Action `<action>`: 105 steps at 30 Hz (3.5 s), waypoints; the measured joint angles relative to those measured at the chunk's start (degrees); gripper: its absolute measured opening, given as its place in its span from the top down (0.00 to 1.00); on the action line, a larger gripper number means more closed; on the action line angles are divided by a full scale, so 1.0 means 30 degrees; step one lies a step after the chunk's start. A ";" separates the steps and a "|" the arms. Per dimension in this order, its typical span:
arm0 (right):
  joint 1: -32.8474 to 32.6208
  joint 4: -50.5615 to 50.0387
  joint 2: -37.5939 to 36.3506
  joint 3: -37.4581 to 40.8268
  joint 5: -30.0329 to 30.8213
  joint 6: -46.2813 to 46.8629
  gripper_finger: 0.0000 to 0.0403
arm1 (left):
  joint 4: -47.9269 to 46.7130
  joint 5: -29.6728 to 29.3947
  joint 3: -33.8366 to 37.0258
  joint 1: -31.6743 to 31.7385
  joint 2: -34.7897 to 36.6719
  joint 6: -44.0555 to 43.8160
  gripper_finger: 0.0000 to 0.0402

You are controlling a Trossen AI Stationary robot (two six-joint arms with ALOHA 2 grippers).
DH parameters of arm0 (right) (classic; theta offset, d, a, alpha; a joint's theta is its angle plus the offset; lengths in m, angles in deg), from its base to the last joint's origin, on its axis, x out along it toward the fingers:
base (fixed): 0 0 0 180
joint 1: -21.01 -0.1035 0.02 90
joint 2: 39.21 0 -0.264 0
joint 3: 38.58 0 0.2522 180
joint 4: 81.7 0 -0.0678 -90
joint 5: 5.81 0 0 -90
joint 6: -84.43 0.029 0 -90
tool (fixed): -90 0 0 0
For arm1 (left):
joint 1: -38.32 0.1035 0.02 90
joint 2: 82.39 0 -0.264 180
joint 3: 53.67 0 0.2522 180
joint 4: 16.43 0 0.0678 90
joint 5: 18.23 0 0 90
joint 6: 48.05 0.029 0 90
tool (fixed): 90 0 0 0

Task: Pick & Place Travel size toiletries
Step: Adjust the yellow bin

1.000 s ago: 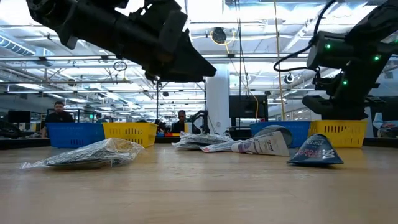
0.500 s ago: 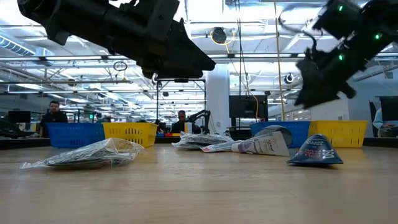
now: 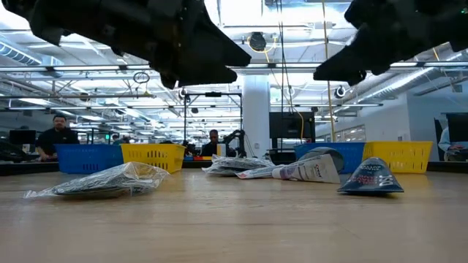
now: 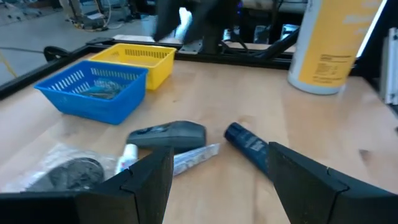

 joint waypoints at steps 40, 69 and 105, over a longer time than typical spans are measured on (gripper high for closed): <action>-0.1888 0.3864 0.6720 -0.1217 -0.0972 -0.4818 0.44 | -0.6233 0.9910 0.0007 1.1735 -0.1058 -0.6694 0.36; -0.1888 0.3423 0.6720 -0.1202 -0.0983 -0.4742 0.46 | -0.6895 0.7964 0.0015 1.1099 -0.0036 -0.6104 0.36; -0.1881 0.3432 0.6720 -0.1202 -0.0974 -0.4742 0.48 | -0.5374 0.8512 0.0007 1.1643 -0.1450 -0.8521 0.36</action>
